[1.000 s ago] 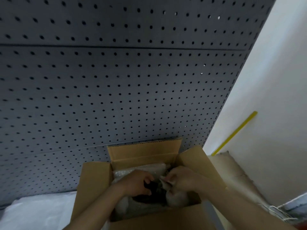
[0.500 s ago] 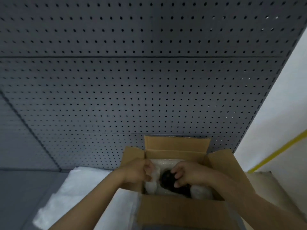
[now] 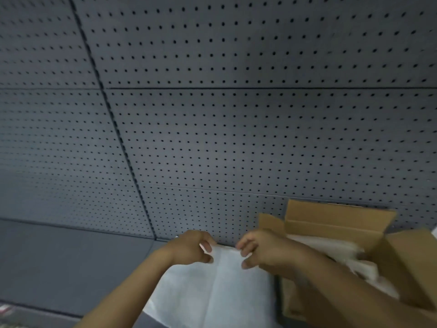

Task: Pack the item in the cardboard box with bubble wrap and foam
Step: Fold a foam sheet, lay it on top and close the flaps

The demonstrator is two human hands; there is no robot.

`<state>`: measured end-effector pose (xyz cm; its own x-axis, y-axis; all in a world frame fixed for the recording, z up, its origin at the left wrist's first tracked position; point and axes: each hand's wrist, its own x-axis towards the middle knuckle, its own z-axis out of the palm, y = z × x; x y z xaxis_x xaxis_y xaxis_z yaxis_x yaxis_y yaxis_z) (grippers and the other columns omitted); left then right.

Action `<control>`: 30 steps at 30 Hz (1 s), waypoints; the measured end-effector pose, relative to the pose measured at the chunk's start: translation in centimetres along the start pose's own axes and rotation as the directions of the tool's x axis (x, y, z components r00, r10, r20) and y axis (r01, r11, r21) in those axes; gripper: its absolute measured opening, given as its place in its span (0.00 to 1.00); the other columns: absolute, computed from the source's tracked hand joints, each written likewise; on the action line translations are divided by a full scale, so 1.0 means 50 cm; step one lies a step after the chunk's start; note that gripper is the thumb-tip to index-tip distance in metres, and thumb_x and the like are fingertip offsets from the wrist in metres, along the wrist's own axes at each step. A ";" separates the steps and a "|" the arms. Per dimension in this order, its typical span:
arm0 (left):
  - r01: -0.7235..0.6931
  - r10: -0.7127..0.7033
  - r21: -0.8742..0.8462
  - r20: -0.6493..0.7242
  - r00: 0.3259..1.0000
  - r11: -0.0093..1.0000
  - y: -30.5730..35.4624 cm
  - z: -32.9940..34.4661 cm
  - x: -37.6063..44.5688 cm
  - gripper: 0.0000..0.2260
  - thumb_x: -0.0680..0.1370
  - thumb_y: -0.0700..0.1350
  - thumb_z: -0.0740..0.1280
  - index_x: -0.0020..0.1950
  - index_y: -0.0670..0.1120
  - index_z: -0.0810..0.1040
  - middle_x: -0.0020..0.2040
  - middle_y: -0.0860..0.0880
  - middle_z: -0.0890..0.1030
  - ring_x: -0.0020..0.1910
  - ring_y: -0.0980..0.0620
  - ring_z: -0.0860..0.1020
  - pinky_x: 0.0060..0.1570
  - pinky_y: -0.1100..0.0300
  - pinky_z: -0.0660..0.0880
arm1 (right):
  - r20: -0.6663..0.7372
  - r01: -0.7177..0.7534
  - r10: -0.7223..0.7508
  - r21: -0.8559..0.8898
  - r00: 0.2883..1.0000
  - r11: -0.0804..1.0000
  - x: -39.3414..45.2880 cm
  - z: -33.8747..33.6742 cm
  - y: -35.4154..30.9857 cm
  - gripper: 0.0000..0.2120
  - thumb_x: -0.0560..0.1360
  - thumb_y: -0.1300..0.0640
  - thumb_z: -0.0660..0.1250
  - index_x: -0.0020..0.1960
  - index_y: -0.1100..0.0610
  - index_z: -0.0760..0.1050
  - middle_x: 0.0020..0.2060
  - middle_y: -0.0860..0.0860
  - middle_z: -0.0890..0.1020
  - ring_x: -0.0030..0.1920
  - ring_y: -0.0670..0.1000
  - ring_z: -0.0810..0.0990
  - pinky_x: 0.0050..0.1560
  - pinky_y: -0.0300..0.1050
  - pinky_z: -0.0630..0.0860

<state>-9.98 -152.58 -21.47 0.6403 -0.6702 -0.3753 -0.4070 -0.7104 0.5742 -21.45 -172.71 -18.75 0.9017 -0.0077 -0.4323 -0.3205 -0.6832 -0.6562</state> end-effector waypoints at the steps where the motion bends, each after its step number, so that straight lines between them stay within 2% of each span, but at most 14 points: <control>1: 0.000 0.000 0.008 0.012 1.000 1.000 -0.026 -0.015 -0.003 0.19 0.73 0.48 0.73 0.63 0.52 0.76 0.53 0.57 0.78 0.54 0.53 0.80 0.53 0.65 0.74 | -0.001 -0.007 0.007 0.021 1.000 1.000 0.017 0.021 -0.023 0.25 0.68 0.52 0.76 0.63 0.51 0.75 0.57 0.47 0.81 0.56 0.48 0.80 0.56 0.43 0.77; 4: -0.009 0.009 0.017 0.039 0.999 1.000 -0.092 -0.045 -0.011 0.20 0.73 0.49 0.73 0.64 0.52 0.75 0.55 0.55 0.78 0.54 0.54 0.80 0.46 0.71 0.73 | 0.025 -0.021 0.021 0.007 0.999 1.000 0.057 0.075 -0.079 0.24 0.68 0.51 0.76 0.63 0.50 0.75 0.53 0.44 0.80 0.56 0.48 0.80 0.59 0.44 0.77; 6: -0.007 0.005 0.021 0.064 0.998 1.000 -0.125 -0.050 -0.015 0.20 0.73 0.48 0.73 0.64 0.51 0.75 0.54 0.55 0.78 0.55 0.55 0.79 0.40 0.74 0.72 | 0.043 -0.040 0.039 0.027 0.998 0.999 0.081 0.107 -0.097 0.24 0.69 0.51 0.76 0.63 0.51 0.75 0.52 0.45 0.80 0.55 0.48 0.80 0.57 0.42 0.77; 8: -0.005 0.003 0.017 0.101 0.995 1.000 -0.152 -0.045 -0.015 0.21 0.73 0.48 0.73 0.65 0.51 0.75 0.54 0.55 0.78 0.56 0.53 0.79 0.49 0.68 0.75 | 0.057 -0.066 0.062 0.065 0.996 0.996 0.099 0.138 -0.102 0.23 0.69 0.53 0.76 0.62 0.53 0.75 0.51 0.47 0.80 0.53 0.47 0.79 0.52 0.38 0.76; 10: 0.004 -0.007 0.022 0.134 0.991 1.000 -0.173 -0.033 -0.011 0.21 0.73 0.48 0.73 0.65 0.51 0.75 0.55 0.55 0.78 0.56 0.53 0.79 0.57 0.63 0.76 | 0.065 -0.098 0.093 0.086 0.994 0.991 0.116 0.162 -0.092 0.23 0.69 0.54 0.76 0.62 0.54 0.75 0.51 0.48 0.79 0.52 0.47 0.78 0.53 0.38 0.76; 14: 0.005 -0.010 0.030 0.188 0.982 1.000 -0.203 -0.008 0.013 0.21 0.74 0.48 0.72 0.67 0.49 0.74 0.60 0.51 0.78 0.56 0.55 0.77 0.58 0.62 0.74 | 0.070 -0.181 0.173 0.111 0.982 0.977 0.155 0.185 -0.053 0.23 0.69 0.54 0.76 0.62 0.53 0.76 0.53 0.48 0.79 0.54 0.47 0.78 0.55 0.38 0.75; 18: 0.012 -0.022 0.050 0.206 0.978 0.999 -0.239 0.021 0.057 0.21 0.75 0.47 0.71 0.67 0.50 0.73 0.64 0.50 0.76 0.56 0.56 0.74 0.56 0.65 0.72 | 0.037 -0.272 0.269 0.125 0.962 0.954 0.203 0.216 0.016 0.23 0.69 0.54 0.75 0.63 0.53 0.74 0.62 0.50 0.76 0.60 0.49 0.75 0.56 0.37 0.73; 22: 0.034 -0.047 0.056 0.241 0.969 0.998 -0.277 0.075 0.103 0.22 0.76 0.46 0.69 0.70 0.48 0.71 0.69 0.49 0.72 0.66 0.52 0.71 0.61 0.65 0.68 | -0.014 -0.399 0.399 -0.006 0.917 0.917 0.250 0.276 0.101 0.28 0.71 0.52 0.71 0.70 0.53 0.68 0.68 0.52 0.71 0.68 0.54 0.68 0.66 0.44 0.70; 25: 0.065 -0.083 0.074 0.275 0.958 0.995 -0.312 0.125 0.126 0.23 0.77 0.46 0.69 0.71 0.48 0.69 0.71 0.49 0.68 0.70 0.51 0.67 0.66 0.64 0.64 | 0.019 -0.465 0.469 -0.111 0.883 0.879 0.283 0.335 0.140 0.27 0.73 0.51 0.67 0.71 0.52 0.66 0.67 0.53 0.71 0.67 0.57 0.68 0.67 0.47 0.69; 28: 0.122 -0.143 0.091 0.277 0.950 0.988 -0.357 0.150 0.123 0.23 0.76 0.46 0.70 0.70 0.48 0.70 0.71 0.48 0.68 0.70 0.50 0.68 0.66 0.63 0.63 | -0.039 -0.434 0.438 -0.238 0.898 0.869 0.312 0.385 0.139 0.22 0.72 0.51 0.66 0.66 0.52 0.71 0.66 0.55 0.70 0.64 0.59 0.70 0.65 0.49 0.71; 30: 0.158 -0.176 0.089 0.243 0.954 0.983 -0.390 0.148 0.110 0.22 0.76 0.46 0.70 0.69 0.47 0.72 0.70 0.48 0.68 0.68 0.50 0.69 0.65 0.63 0.64 | -0.094 -0.404 0.394 -0.245 0.914 0.881 0.322 0.413 0.119 0.23 0.73 0.49 0.67 0.66 0.51 0.71 0.68 0.56 0.67 0.66 0.59 0.68 0.66 0.50 0.70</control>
<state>-3.35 -144.00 -40.10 0.5237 -0.5670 -0.6359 -0.3566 -0.8237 0.4407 -14.81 -161.79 -42.39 0.7256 -0.3446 -0.5956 -0.5758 -0.7779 -0.2514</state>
